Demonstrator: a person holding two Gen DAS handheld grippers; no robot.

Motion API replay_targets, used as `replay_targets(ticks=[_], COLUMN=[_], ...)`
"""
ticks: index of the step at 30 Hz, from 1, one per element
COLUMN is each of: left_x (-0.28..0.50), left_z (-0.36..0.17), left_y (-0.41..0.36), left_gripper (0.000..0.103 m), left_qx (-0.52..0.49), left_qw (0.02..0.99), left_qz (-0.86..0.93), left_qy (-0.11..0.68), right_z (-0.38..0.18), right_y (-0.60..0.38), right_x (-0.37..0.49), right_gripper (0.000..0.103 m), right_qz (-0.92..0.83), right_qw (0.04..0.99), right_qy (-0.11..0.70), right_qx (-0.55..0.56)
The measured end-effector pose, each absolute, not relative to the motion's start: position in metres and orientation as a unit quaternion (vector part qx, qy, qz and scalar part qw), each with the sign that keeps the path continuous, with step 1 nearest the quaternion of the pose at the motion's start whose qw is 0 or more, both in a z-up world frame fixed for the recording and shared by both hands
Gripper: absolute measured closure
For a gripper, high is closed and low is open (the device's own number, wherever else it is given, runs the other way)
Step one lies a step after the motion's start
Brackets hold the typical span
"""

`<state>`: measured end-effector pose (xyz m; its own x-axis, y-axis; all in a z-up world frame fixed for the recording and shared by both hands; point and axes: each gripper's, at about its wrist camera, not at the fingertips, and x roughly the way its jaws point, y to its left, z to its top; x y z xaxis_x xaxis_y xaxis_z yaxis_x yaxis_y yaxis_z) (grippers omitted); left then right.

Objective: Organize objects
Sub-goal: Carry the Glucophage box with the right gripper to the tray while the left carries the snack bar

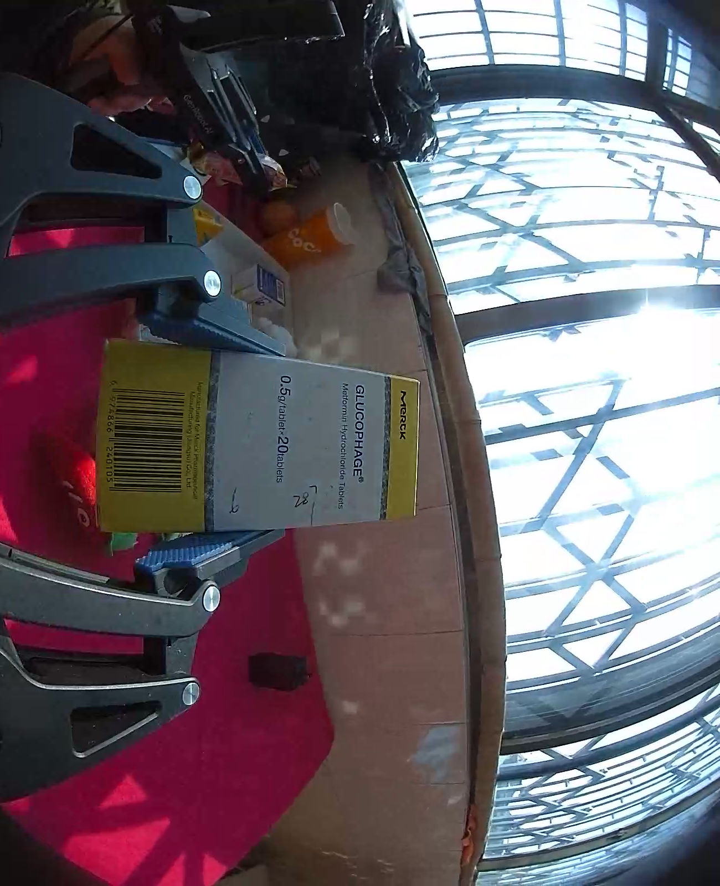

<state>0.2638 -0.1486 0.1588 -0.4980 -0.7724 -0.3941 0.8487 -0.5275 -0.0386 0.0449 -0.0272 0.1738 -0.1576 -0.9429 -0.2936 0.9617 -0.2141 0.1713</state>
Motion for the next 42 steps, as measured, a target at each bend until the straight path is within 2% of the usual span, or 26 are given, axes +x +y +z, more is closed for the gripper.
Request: replay_targets(ticks=[13,24,34,42], left_x=[0.3,0.297,0.323,0.307], left_z=[0.152,0.168,0.164,0.168], left_y=[-0.15,-0.18,-0.18,-0.21], left_gripper=[0.084,0.084,0.084,0.084], left_qx=[0.129,0.161,0.132,0.152], left_qw=[0.534,0.529,0.586,0.572], left_qz=[-0.822,-0.825,-0.786,-0.795], left_qy=[0.153,0.116,0.146,0.137], right_z=[0.202,0.197,0.207,0.204], right_y=[-0.071,-0.073,-0.109,-0.118], right_x=[0.078,0.088,0.1,0.109], right_gripper=[0.046,0.046,0.046,0.046], right_qz=[-0.721,-0.738,-0.709,-0.718], right_qw=[0.676,0.654,0.689,0.679], right_qy=[0.029,-0.016,0.022,0.026], right_qx=[0.151,0.164,0.152,0.152])
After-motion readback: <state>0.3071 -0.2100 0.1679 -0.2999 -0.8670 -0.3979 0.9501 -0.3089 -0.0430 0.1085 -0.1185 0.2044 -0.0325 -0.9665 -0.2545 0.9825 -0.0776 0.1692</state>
